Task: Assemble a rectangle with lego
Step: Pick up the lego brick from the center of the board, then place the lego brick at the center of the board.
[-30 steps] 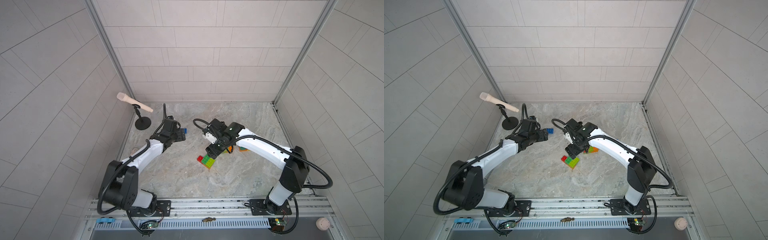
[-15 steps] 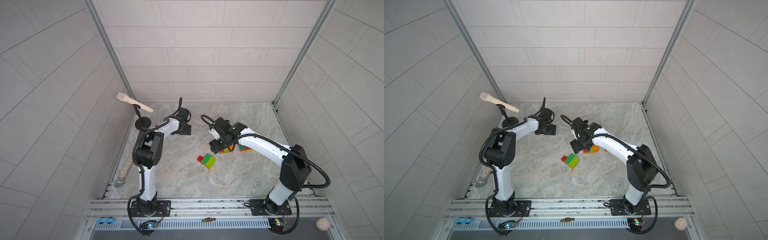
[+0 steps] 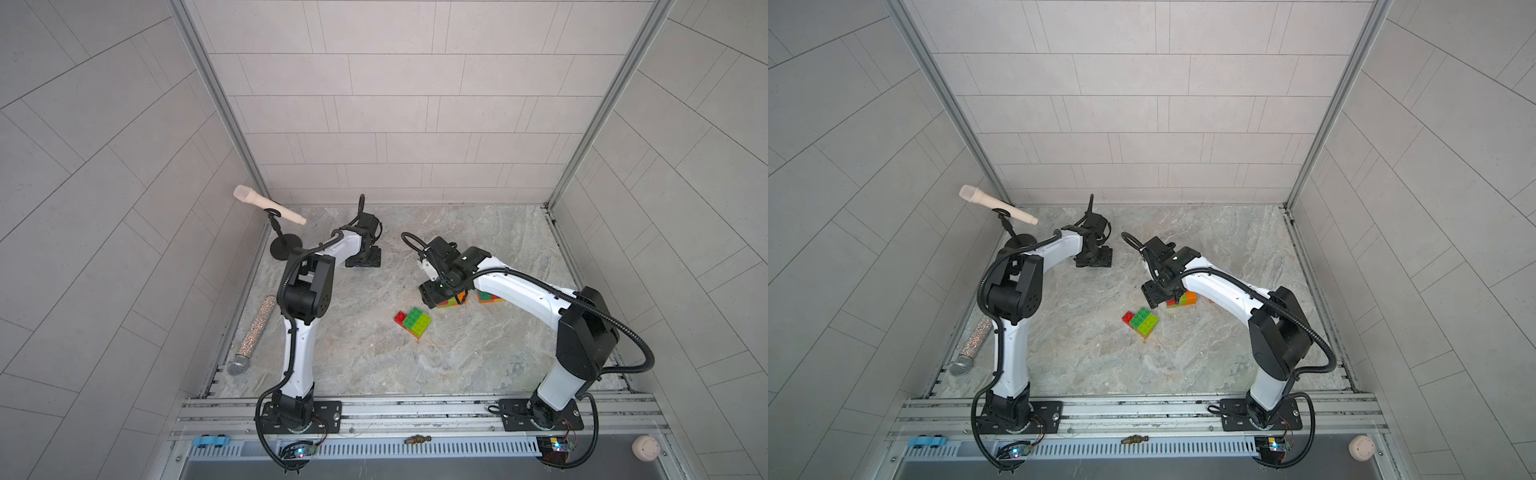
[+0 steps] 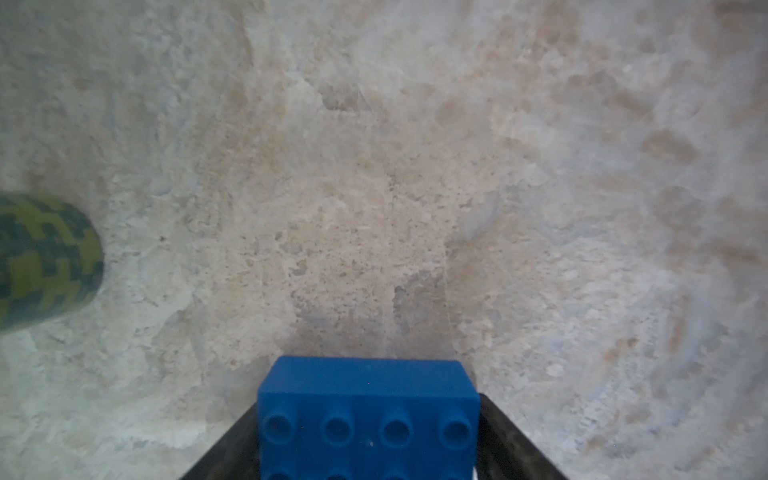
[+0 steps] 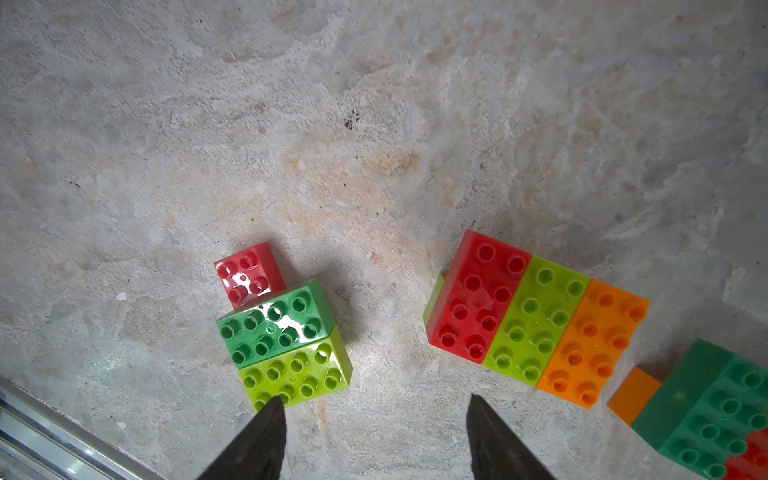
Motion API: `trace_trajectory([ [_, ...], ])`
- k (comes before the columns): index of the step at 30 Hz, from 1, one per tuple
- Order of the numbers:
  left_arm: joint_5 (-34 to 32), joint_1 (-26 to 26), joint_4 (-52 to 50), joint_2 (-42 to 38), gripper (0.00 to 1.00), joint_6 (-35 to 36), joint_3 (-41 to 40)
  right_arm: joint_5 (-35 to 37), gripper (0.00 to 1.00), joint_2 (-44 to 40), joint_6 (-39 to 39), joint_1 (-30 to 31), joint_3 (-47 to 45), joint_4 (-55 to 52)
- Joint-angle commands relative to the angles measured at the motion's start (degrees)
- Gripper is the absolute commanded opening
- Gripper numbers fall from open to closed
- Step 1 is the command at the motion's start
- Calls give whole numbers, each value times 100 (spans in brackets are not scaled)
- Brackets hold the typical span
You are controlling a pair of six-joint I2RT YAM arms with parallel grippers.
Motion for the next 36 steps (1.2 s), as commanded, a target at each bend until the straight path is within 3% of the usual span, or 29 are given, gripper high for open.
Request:
trace_trajectory([
  [1,109,62,15,192,72,-210,184,204,70,141,28,78,59,-61],
  [7,161,54,60,-151,50,-527,-277,350,69,183,54,137,150,-119],
  [12,181,-184,183,-1272,48,-1221,-1635,389,68,213,189,246,183,-75],
  [17,153,-670,778,-2596,49,-2669,-3423,624,68,355,466,612,338,-8],
  [20,342,-863,1267,-2980,52,-3679,-4135,673,68,476,683,798,411,142],
  [24,408,-1106,1580,-3069,68,-4340,-4429,698,68,578,974,876,441,339],
  [28,472,-1103,1456,-3274,82,-4412,-4422,740,68,558,1204,885,423,479],
  [33,163,-910,530,-4196,85,-4079,-4181,757,68,502,1642,986,364,758],
  [36,-226,-513,-148,-4772,86,-3559,-4073,772,69,719,1776,1165,597,803],
])
